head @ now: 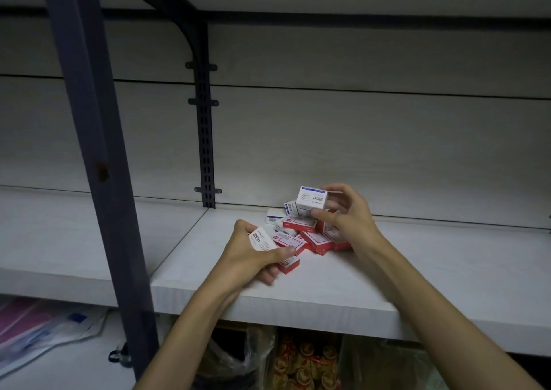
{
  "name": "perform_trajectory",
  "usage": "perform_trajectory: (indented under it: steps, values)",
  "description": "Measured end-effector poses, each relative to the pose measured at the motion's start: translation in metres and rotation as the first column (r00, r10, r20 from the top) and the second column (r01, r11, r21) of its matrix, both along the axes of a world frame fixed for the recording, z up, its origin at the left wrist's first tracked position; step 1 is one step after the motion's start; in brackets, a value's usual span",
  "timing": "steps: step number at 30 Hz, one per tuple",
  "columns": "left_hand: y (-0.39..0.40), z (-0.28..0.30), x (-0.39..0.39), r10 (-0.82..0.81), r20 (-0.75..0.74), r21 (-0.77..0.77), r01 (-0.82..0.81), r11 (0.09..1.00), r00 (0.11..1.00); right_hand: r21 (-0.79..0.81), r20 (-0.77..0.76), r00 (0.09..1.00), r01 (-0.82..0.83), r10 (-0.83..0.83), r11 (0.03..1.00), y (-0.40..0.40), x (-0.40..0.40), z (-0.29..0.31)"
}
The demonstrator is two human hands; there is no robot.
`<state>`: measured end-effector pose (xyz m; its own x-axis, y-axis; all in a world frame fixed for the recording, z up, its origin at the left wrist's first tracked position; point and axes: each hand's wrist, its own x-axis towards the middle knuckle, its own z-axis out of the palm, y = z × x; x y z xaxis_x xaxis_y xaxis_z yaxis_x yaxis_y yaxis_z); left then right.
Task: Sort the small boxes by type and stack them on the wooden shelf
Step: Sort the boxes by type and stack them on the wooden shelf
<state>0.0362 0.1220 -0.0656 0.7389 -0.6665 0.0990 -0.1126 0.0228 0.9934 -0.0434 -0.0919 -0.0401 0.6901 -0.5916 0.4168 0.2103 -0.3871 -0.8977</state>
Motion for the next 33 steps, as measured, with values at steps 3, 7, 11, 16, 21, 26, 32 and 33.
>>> perform_trajectory:
  steps: [3, 7, 11, 16, 21, 26, 32, 33]
  values:
    - [0.000, 0.001, 0.001, 0.019, 0.000, -0.016, -0.019, 1.000, 1.000, 0.288, 0.098, 0.976, -0.212, 0.192, 0.934, 0.011, -0.006, 0.007]
    - [-0.001, 0.000, 0.003, 0.029, 0.029, -0.016, -0.028, 0.999, 0.999, 0.492, 0.153, 0.930, -0.365, 0.334, 0.790, 0.015, -0.009, 0.010]
    - [0.001, 0.001, 0.002, 0.016, -0.071, -0.095, -0.022, 0.995, 0.997, 0.567, 0.113, 0.931, -0.346, 0.346, 0.748, 0.014, -0.009, 0.008]
    - [0.004, 0.002, -0.004, -0.009, -0.064, -0.135, 0.000, 0.991, 0.998, 0.575, 0.131, 0.922, -0.371, 0.365, 0.729, 0.015, -0.010, 0.008]
    - [0.003, 0.000, -0.003, 0.053, 0.089, -0.051, -0.049, 0.998, 0.995, 0.563, 0.178, 0.895, -0.434, 0.410, 0.703, 0.014, -0.014, 0.012]
    - [0.005, 0.003, -0.008, 0.081, 0.138, 0.004, -0.082, 0.997, 0.987, 0.430, 0.058, 0.924, -0.365, 0.379, 0.826, 0.007, -0.015, 0.009]
    - [0.004, 0.003, -0.005, 0.059, 0.077, -0.044, -0.056, 0.997, 0.995, 0.404, -0.001, 0.952, -0.279, 0.305, 0.871, 0.011, -0.016, 0.008]
    - [0.003, 0.003, -0.005, 0.050, 0.065, -0.063, -0.046, 0.997, 0.997, 0.416, -0.012, 0.954, -0.268, 0.300, 0.869, 0.012, -0.018, 0.008]
